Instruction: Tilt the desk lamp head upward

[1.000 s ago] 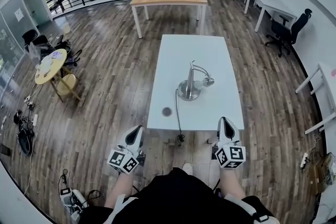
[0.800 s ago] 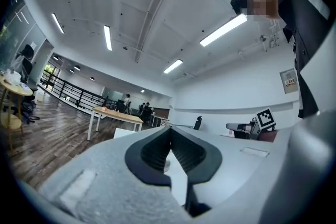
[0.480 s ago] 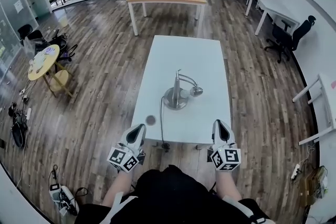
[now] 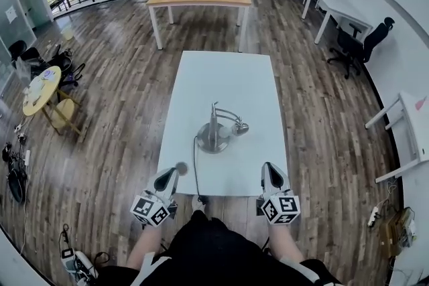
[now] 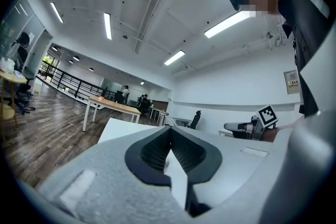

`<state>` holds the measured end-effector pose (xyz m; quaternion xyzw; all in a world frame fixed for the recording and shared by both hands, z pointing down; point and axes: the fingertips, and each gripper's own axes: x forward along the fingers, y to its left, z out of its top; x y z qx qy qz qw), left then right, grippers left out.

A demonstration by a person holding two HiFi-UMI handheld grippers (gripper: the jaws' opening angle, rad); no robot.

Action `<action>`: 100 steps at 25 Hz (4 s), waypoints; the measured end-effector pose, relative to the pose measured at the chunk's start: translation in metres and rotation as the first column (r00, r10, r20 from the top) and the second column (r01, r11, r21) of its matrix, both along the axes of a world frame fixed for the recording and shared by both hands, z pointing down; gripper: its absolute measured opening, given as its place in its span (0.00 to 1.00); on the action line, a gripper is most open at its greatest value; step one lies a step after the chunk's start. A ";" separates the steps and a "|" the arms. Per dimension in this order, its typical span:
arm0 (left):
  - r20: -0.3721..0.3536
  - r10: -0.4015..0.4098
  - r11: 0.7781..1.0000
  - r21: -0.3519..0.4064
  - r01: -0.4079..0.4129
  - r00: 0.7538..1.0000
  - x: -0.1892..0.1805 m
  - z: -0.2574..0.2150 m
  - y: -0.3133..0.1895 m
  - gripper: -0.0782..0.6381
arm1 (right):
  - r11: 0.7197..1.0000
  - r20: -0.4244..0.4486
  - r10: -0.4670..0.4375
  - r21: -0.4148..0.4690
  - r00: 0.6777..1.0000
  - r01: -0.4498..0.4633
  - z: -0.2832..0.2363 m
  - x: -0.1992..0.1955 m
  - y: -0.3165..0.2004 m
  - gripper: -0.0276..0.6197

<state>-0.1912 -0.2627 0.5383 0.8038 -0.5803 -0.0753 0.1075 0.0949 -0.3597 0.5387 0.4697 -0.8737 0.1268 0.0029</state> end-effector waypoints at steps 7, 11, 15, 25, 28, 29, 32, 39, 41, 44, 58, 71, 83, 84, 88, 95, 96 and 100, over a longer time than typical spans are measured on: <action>0.009 0.085 0.996 0.037 -0.085 0.996 0.003 -0.001 -0.069 0.11 | 1.000 0.045 -0.017 -0.025 0.999 0.018 -0.005 -0.021 -0.041 0.05; 0.008 0.119 0.992 0.032 -0.120 0.993 0.000 0.005 -0.094 0.11 | 0.994 0.058 -0.072 -0.073 0.996 0.077 0.008 -0.051 -0.053 0.05; 0.019 0.164 0.986 -0.019 -0.164 0.986 0.001 0.028 -0.110 0.11 | 0.990 0.010 -0.106 -0.092 0.994 0.107 0.022 -0.069 -0.065 0.05; 0.030 0.288 0.947 -0.154 -0.281 0.957 0.008 0.077 -0.138 0.11 | 0.980 0.044 -0.061 -0.186 0.997 0.068 0.044 -0.088 -0.082 0.05; 0.046 0.326 0.927 -0.210 -0.310 0.944 0.014 0.096 -0.151 0.11 | 0.974 0.040 -0.037 -0.220 0.999 0.045 0.055 -0.086 -0.083 0.05; 0.048 0.343 0.917 -0.232 -0.323 0.938 0.017 0.102 -0.156 0.11 | 0.972 0.039 -0.030 -0.232 0.999 0.039 0.058 -0.084 -0.083 0.05; 0.099 0.406 0.888 -0.277 -0.367 0.908 0.026 0.117 -0.170 0.20 | 0.966 0.032 -0.012 -0.256 0.999 0.019 0.066 -0.083 -0.083 0.05; 0.175 0.575 0.784 -0.397 -0.477 0.799 0.049 0.160 -0.190 0.36 | 0.951 0.045 0.038 -0.307 0.998 -0.022 0.076 -0.084 -0.079 0.05; 0.209 0.597 0.772 -0.414 -0.483 0.775 0.052 0.171 -0.195 0.41 | 0.945 0.061 0.049 -0.326 0.997 -0.027 0.078 -0.086 -0.076 0.05; 0.243 0.621 0.761 -0.414 -0.500 0.745 0.059 0.180 -0.200 0.45 | 0.939 0.064 0.059 -0.341 0.996 -0.034 0.082 -0.087 -0.073 0.05; 0.296 0.700 0.705 -0.434 -0.561 0.650 0.068 0.206 -0.193 0.45 | 0.889 0.446 0.177 -0.456 0.877 0.052 0.077 -0.092 -0.096 0.18; 0.318 0.695 0.711 -0.437 -0.551 0.645 0.075 0.207 -0.192 0.45 | 0.785 0.829 0.461 -0.547 0.317 0.289 0.085 -0.098 -0.140 0.32; 0.318 0.699 0.705 -0.454 -0.544 0.640 0.074 0.210 -0.193 0.45 | 0.725 0.796 0.578 -0.601 0.178 0.336 0.098 -0.099 -0.149 0.28; 0.318 0.697 0.707 -0.454 -0.542 0.643 0.074 0.210 -0.194 0.45 | 0.720 0.793 0.579 -0.606 0.189 0.337 0.098 -0.099 -0.150 0.27; 0.319 0.690 0.713 -0.453 -0.535 0.649 0.072 0.211 -0.194 0.45 | 0.734 0.796 0.546 -0.605 0.262 0.309 0.091 -0.096 -0.152 0.27; 0.318 0.690 0.712 -0.458 -0.532 0.650 0.071 0.212 -0.197 0.45 | 0.852 0.762 0.310 -0.488 0.569 0.190 0.038 -0.083 -0.165 0.27; 0.316 0.690 0.711 -0.459 -0.532 0.651 0.070 0.212 -0.197 0.45 | 0.864 0.746 0.279 -0.470 0.605 0.180 0.032 -0.083 -0.166 0.27; 0.317 0.689 0.713 -0.456 -0.532 0.652 0.068 0.213 -0.196 0.45 | 0.909 0.687 0.183 -0.391 0.703 0.144 0.008 -0.085 -0.166 0.27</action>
